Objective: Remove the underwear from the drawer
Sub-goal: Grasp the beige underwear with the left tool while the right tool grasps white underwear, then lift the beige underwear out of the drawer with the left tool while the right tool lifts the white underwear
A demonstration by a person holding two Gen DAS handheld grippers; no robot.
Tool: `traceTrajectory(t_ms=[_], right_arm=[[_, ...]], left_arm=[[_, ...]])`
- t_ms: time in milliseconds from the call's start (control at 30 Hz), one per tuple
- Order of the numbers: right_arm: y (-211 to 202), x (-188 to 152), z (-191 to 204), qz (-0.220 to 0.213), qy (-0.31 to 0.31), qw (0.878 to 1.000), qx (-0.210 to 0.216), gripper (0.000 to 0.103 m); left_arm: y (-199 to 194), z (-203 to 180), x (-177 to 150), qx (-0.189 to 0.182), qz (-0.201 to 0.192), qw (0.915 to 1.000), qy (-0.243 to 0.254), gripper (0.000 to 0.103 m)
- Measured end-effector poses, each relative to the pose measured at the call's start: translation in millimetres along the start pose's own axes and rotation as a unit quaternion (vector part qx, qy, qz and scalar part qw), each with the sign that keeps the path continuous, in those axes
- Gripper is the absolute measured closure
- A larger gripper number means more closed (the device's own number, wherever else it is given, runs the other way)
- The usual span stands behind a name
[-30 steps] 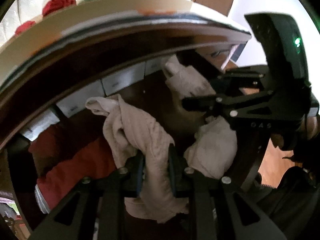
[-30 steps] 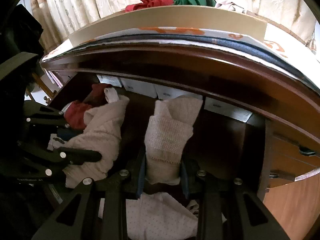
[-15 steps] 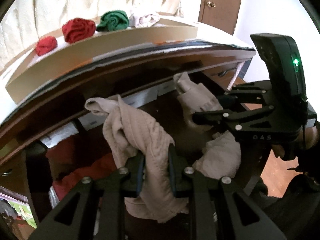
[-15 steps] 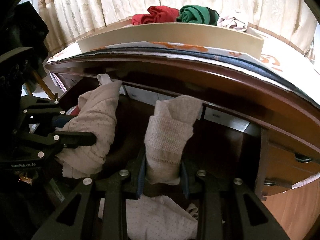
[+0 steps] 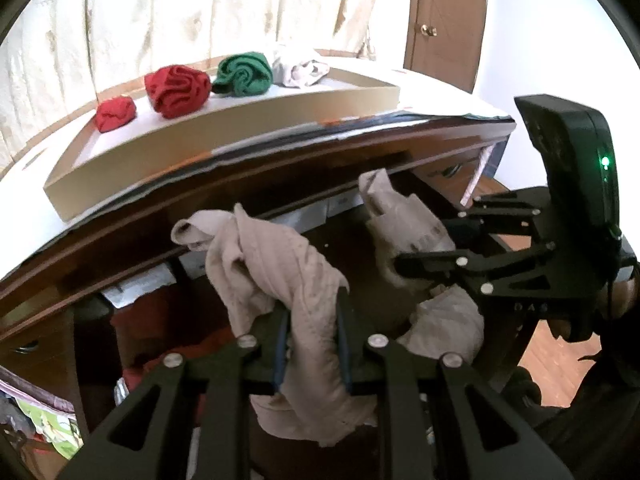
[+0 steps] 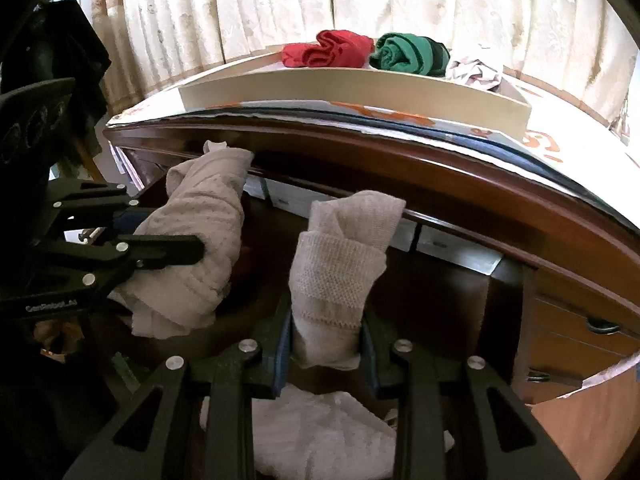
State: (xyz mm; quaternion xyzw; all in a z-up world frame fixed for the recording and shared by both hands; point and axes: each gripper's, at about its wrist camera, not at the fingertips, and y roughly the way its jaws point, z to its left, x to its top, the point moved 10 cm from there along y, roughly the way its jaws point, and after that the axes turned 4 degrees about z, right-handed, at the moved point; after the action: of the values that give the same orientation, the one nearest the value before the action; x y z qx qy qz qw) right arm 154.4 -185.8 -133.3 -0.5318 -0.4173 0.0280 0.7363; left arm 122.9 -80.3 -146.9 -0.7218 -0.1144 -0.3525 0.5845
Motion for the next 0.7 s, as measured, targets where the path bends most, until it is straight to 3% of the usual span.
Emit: traceTrajectory(t_ms=[700], right_arm=[[-34.1, 18.1, 32.1, -0.057, -0.031, 0.998, 0.005, 0.071]], left_arm=[[-44.5, 2.5, 24.8, 0.026, -0.081, 0.9963, 0.002, 0.086]])
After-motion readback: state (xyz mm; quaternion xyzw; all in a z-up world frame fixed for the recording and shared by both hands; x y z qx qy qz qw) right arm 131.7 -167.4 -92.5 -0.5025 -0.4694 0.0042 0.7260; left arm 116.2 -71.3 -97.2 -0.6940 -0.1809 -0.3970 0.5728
